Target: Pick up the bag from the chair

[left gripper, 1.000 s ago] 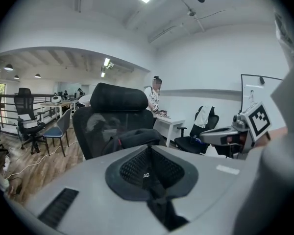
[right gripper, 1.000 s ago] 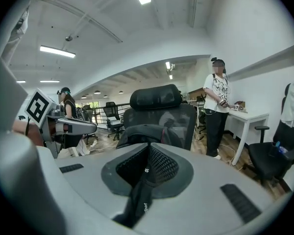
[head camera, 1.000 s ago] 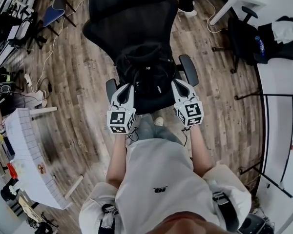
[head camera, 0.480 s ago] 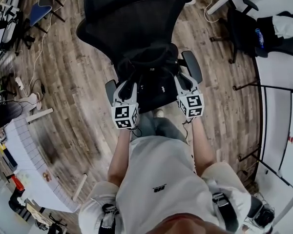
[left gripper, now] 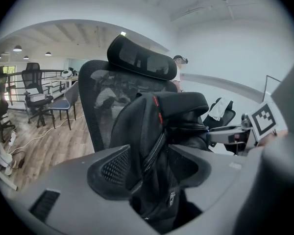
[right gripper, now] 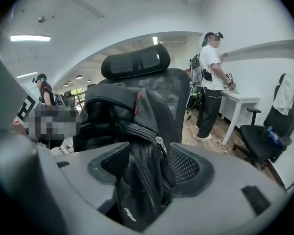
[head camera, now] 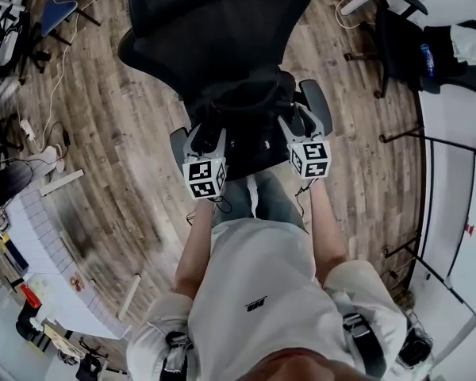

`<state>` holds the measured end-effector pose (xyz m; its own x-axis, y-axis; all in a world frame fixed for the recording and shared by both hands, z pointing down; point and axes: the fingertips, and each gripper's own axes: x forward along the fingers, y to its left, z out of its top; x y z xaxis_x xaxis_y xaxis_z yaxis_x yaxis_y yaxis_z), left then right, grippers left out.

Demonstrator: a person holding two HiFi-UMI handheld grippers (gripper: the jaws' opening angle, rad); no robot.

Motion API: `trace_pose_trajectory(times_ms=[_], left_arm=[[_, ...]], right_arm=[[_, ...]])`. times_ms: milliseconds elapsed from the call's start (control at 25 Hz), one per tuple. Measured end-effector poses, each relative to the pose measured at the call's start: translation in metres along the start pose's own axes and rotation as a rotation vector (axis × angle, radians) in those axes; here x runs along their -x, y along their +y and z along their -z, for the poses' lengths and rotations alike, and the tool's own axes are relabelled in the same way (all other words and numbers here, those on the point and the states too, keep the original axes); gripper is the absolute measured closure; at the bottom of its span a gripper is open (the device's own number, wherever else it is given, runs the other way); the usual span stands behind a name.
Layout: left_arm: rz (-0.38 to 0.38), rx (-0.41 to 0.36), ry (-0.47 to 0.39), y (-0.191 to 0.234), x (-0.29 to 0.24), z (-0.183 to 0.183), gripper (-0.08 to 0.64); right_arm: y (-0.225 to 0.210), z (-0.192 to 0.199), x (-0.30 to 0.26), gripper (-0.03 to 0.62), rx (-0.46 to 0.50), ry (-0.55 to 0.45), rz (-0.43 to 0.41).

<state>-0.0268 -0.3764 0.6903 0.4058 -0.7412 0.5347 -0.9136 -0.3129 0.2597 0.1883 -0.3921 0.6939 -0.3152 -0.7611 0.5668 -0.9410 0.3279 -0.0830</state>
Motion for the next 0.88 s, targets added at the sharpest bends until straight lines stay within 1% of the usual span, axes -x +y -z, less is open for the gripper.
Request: trace_pose_trajectory(times_ms=[120,240,400,480,560,720,800,880], left_arm=[[-0.024,0.016,0.018,0.002,-0.01,0.006,0.31],[-0.049,0.023,0.04,0.003,-0.019,0.012,0.305],[-0.082,0.037,0.055,0.006,-0.034,0.019,0.305],[-0.094,0.032,0.058,0.008,-0.039,0.02,0.311],[-0.103,0.026,0.061,0.011,-0.042,0.019,0.335],[-0.113,0.042,0.055,0.012,-0.044,0.021,0.423],[-0.104,0.064,0.055,0.012,-0.044,0.021,0.463],[-0.086,0.09,0.061,0.013,-0.043,0.021,0.489]], right_arm=[[-0.006,0.004,-0.014,0.313,-0.01,0.027,-0.035],[-0.007,0.01,-0.028,0.305,-0.017,0.066,-0.08],[-0.009,0.019,-0.046,0.311,0.003,0.109,-0.121],[-0.01,0.019,-0.052,0.334,0.001,0.11,-0.133],[-0.007,0.018,-0.057,0.368,0.007,0.109,-0.143],[0.003,0.018,-0.061,0.449,0.029,0.111,-0.175],[0.007,0.018,-0.061,0.474,0.025,0.115,-0.19],[0.01,0.017,-0.062,0.503,0.009,0.122,-0.21]])
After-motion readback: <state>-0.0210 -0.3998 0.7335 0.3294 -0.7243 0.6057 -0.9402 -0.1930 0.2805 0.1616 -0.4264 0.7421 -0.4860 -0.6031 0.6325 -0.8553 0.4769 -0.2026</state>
